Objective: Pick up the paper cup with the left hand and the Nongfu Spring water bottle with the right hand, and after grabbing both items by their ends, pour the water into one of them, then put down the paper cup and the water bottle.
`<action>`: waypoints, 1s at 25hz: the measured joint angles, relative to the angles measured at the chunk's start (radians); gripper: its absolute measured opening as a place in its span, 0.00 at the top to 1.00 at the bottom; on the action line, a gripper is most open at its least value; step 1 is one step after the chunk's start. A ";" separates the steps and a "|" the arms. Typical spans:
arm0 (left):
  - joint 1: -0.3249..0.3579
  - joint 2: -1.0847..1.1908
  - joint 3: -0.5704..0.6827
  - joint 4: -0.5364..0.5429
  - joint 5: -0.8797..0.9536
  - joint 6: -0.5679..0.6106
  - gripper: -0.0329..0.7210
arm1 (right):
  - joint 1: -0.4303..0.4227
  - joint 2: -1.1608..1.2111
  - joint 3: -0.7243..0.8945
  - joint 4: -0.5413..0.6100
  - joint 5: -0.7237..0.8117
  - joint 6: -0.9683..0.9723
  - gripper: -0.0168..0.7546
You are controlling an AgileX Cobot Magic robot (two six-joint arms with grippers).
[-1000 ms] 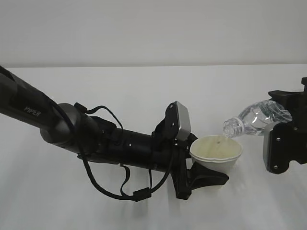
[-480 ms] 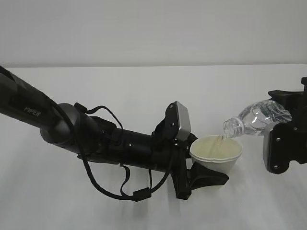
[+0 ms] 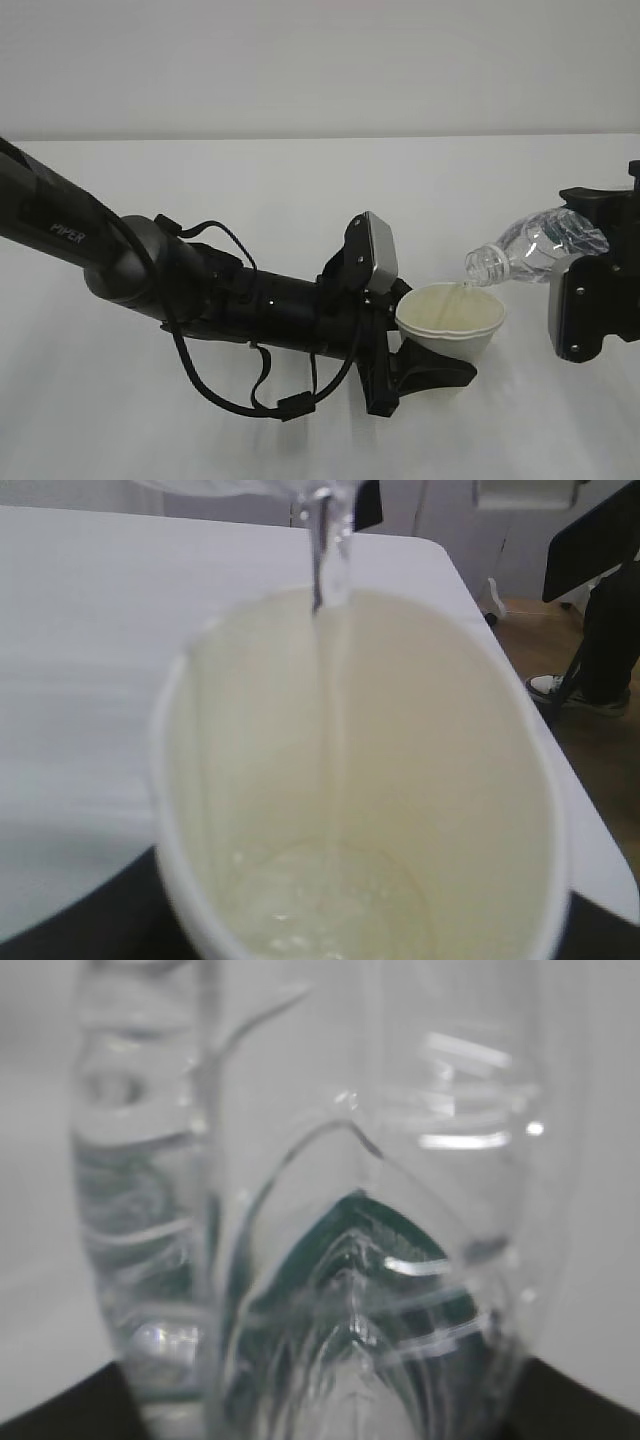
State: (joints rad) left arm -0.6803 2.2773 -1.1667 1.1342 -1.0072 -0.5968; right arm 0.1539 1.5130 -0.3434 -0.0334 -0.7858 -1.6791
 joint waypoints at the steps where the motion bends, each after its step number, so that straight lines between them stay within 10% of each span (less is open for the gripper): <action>1: 0.000 0.000 0.000 0.000 0.000 0.000 0.38 | 0.000 0.000 0.000 0.000 0.000 0.000 0.48; 25: 0.000 0.000 0.000 0.000 0.000 -0.002 0.38 | 0.000 0.000 0.000 0.004 0.000 -0.013 0.48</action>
State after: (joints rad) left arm -0.6803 2.2773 -1.1667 1.1342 -1.0072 -0.5990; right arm 0.1539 1.5130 -0.3434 -0.0298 -0.7858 -1.6925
